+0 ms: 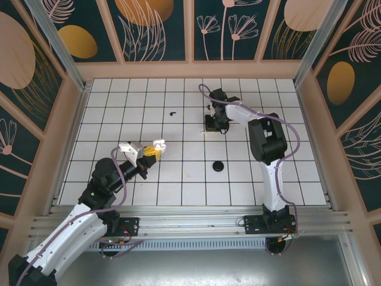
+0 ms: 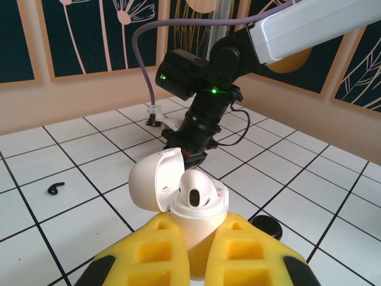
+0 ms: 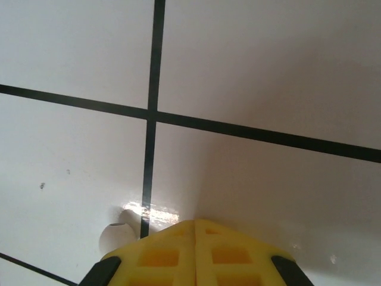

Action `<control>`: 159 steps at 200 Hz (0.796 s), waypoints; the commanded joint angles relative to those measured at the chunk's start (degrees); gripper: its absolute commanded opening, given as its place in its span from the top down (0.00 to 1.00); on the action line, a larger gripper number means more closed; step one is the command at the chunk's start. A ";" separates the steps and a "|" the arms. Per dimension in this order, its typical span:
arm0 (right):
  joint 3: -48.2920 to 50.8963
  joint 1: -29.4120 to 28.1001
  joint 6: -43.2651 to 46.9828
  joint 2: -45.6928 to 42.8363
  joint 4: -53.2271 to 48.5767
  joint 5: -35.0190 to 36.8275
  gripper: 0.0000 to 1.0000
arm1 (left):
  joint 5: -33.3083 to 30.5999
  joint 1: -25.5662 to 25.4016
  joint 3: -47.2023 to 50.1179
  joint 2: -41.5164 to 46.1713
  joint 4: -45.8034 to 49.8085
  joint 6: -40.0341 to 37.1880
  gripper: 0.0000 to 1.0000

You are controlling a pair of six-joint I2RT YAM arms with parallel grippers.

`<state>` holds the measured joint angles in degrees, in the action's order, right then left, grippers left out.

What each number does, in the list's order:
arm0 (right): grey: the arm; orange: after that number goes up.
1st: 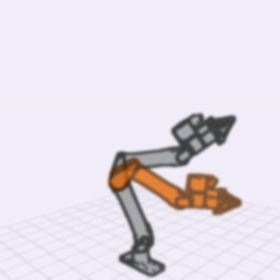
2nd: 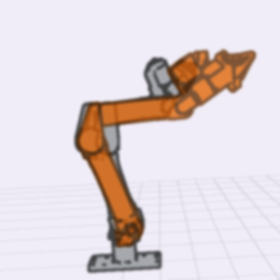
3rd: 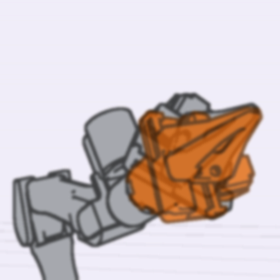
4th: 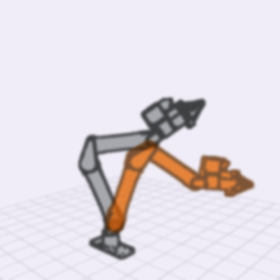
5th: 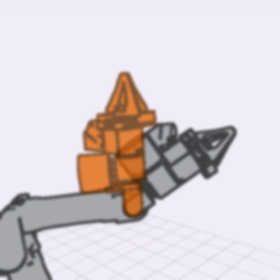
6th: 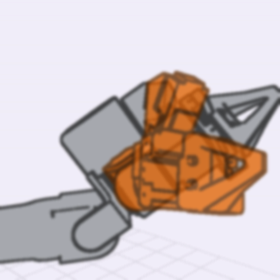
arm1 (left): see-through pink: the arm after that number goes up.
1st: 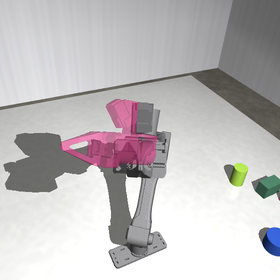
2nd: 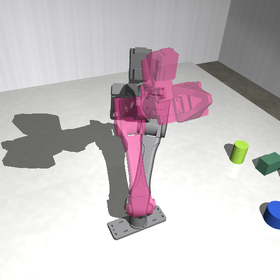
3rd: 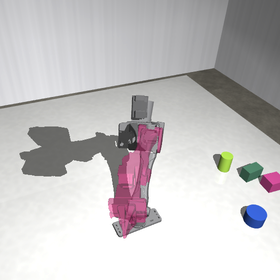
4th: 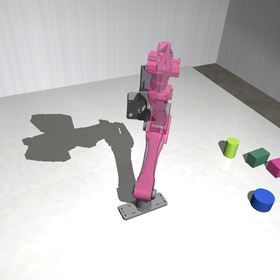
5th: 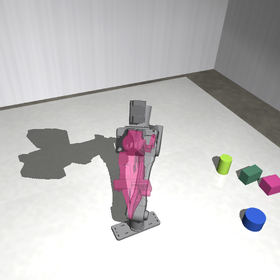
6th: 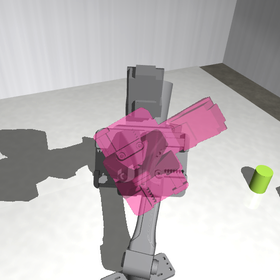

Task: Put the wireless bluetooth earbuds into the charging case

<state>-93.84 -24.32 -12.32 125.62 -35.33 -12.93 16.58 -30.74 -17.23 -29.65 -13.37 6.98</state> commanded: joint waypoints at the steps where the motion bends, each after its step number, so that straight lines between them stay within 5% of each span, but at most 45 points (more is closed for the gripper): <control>1: 4.73 -2.11 0.99 -2.18 0.56 -1.96 0.93 | -0.93 -0.28 0.74 0.13 -3.41 0.57 1.00; 67: 13.07 -4.07 -5.91 -8.56 6.26 -7.11 0.93 | -0.67 -0.27 1.19 0.01 -4.07 0.77 1.00; 127: 13.66 -3.01 -12.11 -13.35 5.46 -2.63 0.96 | -1.15 -0.21 1.61 0.97 -3.40 0.66 1.00; 159: 16.36 -2.84 -18.38 -15.79 10.16 -2.13 0.85 | -1.53 -0.27 2.18 0.69 -4.65 0.84 1.00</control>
<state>-79.61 -27.42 -24.77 113.19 -28.32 -16.34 15.81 -30.76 -15.81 -29.21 -14.57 7.18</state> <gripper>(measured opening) 0.111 0.063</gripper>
